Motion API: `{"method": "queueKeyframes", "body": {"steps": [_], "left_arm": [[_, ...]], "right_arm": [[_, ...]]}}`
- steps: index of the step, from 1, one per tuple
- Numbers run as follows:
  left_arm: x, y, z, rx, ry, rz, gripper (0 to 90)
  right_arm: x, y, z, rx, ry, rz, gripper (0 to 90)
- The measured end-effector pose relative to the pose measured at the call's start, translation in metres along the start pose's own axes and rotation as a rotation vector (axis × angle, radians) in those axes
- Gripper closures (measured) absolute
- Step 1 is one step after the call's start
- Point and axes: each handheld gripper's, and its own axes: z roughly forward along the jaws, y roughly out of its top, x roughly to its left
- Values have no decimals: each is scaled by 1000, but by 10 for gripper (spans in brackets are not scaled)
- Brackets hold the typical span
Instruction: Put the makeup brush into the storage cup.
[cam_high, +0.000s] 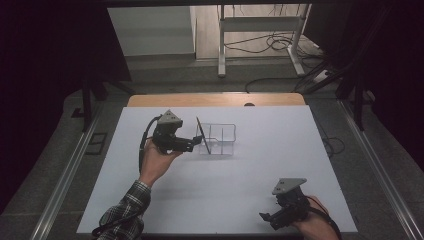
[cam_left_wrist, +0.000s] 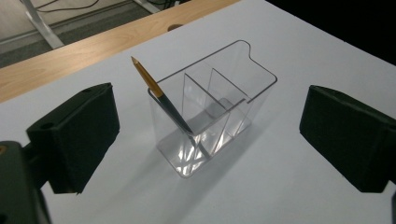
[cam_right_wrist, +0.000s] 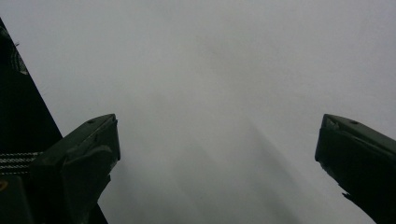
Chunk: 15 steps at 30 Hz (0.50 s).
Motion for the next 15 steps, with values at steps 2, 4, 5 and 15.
{"method": "queueKeyframes", "body": {"steps": [2,4,5,15], "left_arm": [[-2,-1,-1,3,-1,11,40],[-3,-2,-2,3,-7,12,35],[-3,-2,-3,1,-8,10,34],[-8,-11,-8,7,-4,19,27]], "right_arm": [[0,0,0,-2,-1,2,0],[0,0,0,-3,-1,4,0],[0,0,-1,-5,-2,3,0],[1,1,-2,-15,-7,-2,0]]}}
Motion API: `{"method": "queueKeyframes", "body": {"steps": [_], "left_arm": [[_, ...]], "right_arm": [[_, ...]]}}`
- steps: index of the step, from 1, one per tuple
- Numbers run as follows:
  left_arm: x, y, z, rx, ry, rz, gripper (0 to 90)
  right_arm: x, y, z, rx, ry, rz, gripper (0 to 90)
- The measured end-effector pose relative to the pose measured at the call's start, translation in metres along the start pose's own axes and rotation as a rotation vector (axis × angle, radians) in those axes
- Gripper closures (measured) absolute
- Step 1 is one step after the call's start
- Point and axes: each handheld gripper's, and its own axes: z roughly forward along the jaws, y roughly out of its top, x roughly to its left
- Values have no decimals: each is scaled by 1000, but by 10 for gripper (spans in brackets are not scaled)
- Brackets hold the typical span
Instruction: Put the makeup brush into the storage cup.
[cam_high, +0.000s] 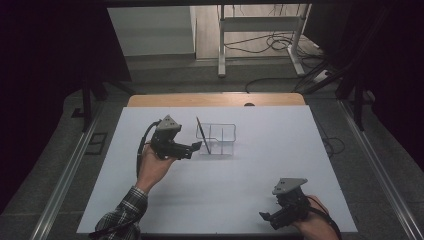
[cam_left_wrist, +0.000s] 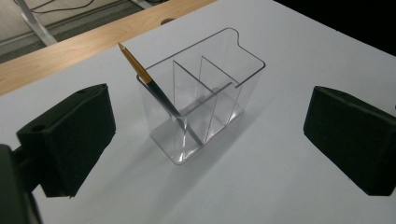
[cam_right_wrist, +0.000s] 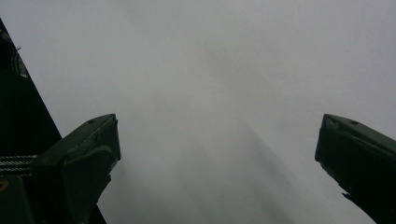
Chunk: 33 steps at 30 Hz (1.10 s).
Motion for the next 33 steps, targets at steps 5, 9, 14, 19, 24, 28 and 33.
{"method": "queueKeyframes", "body": {"steps": [5,9,14,19,24,28,33], "left_arm": [[-3,-5,-2,6,9,12,20],[-3,-9,-4,6,11,18,17],[-6,-15,-5,16,13,31,13],[-7,-18,-5,27,13,37,6],[-6,-22,-7,27,8,28,0],[-6,-25,-12,23,8,23,0],[-6,-28,-17,17,15,23,0]], "right_arm": [[0,0,0,-1,-2,-2,0],[0,0,-1,-3,-4,0,0],[1,1,-1,-4,-7,-9,0],[2,1,-1,-9,-7,-12,0],[2,1,-2,-10,-9,-12,1],[2,1,-2,-13,-10,-13,1],[2,2,-3,-24,-15,-18,1]]}}
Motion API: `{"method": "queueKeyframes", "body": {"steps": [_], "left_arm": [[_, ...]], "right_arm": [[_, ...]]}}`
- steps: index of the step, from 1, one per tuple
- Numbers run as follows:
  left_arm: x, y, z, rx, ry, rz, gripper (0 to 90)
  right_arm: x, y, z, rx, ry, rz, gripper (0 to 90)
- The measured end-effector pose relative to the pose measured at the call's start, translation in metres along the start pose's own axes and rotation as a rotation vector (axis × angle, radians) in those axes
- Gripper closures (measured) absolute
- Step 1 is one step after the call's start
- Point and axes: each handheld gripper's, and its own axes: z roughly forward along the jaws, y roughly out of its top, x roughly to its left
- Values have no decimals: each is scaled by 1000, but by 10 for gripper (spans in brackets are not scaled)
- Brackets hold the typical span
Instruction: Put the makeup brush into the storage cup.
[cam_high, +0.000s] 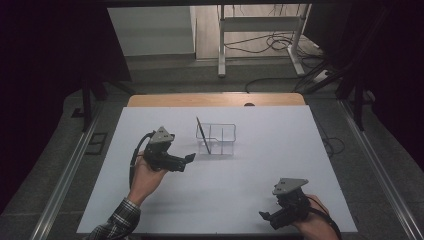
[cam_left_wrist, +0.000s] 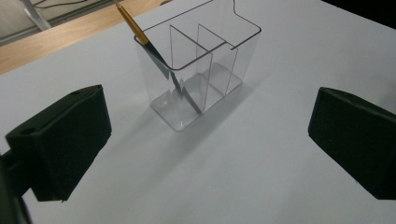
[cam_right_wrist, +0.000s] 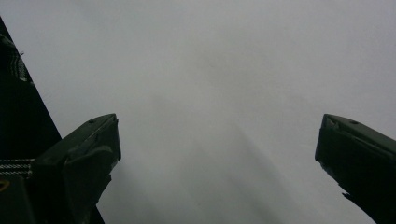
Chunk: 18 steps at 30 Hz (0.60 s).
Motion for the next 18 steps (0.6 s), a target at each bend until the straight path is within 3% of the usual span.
{"method": "queueKeyframes", "body": {"steps": [9,18], "left_arm": [[2,-9,-8,5,22,-16,0],[3,-19,-18,-10,17,-46,0]], "right_arm": [[0,0,0,0,-2,-5,1],[0,0,-1,-6,-4,4,1]]}}
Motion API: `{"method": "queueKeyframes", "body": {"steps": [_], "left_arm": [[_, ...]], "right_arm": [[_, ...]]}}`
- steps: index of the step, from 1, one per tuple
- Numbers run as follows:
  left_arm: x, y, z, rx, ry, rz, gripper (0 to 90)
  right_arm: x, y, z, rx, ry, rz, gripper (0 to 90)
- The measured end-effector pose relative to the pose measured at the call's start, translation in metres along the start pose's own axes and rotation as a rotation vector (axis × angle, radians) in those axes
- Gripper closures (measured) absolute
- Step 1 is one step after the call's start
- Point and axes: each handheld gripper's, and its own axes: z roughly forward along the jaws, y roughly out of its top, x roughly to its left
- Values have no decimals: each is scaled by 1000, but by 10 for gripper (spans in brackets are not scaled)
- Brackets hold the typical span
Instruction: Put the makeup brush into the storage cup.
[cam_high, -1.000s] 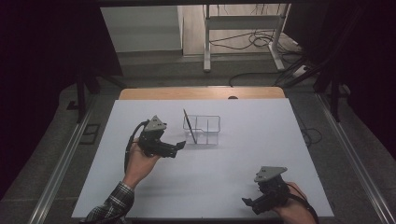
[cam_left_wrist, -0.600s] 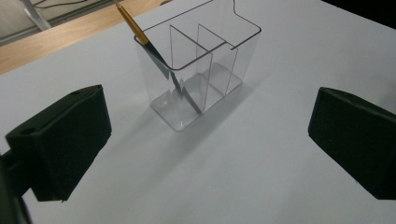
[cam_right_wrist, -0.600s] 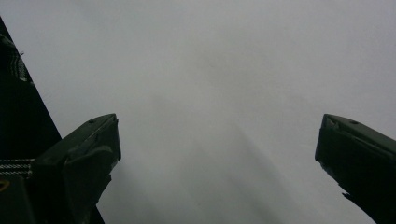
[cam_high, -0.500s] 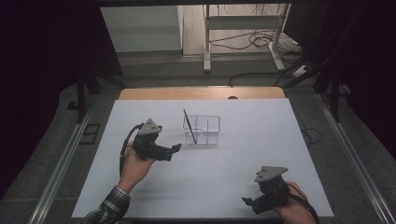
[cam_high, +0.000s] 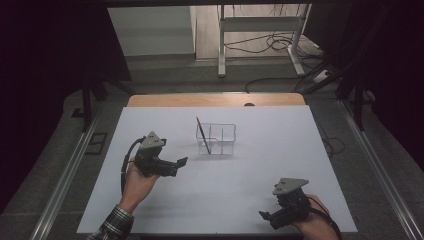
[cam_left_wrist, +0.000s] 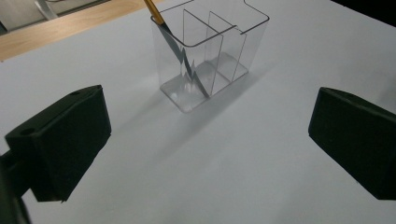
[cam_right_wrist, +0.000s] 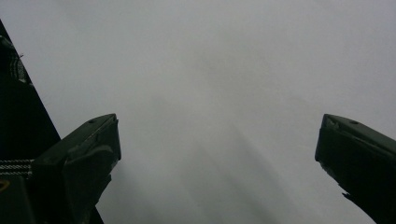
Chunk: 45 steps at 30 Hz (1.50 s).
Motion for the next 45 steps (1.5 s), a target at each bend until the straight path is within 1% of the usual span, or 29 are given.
{"method": "queueKeyframes", "body": {"steps": [3,6,10,17,24,45], "left_arm": [[0,-4,-3,-10,10,1,0],[-1,-7,-5,-10,10,-2,0],[-3,-12,-6,-5,11,3,0],[-6,-17,-10,-5,14,6,0],[-8,-22,-17,-15,17,-6,0],[-10,-37,-32,-19,37,-13,0]], "right_arm": [[0,0,-1,-5,-2,1,1],[0,0,-1,-9,-1,6,1],[-1,0,-1,-14,-4,3,1],[-1,-1,-2,-22,-3,14,1],[-2,-1,-3,-25,-6,17,1],[-2,-1,-4,-28,-10,13,1]]}}
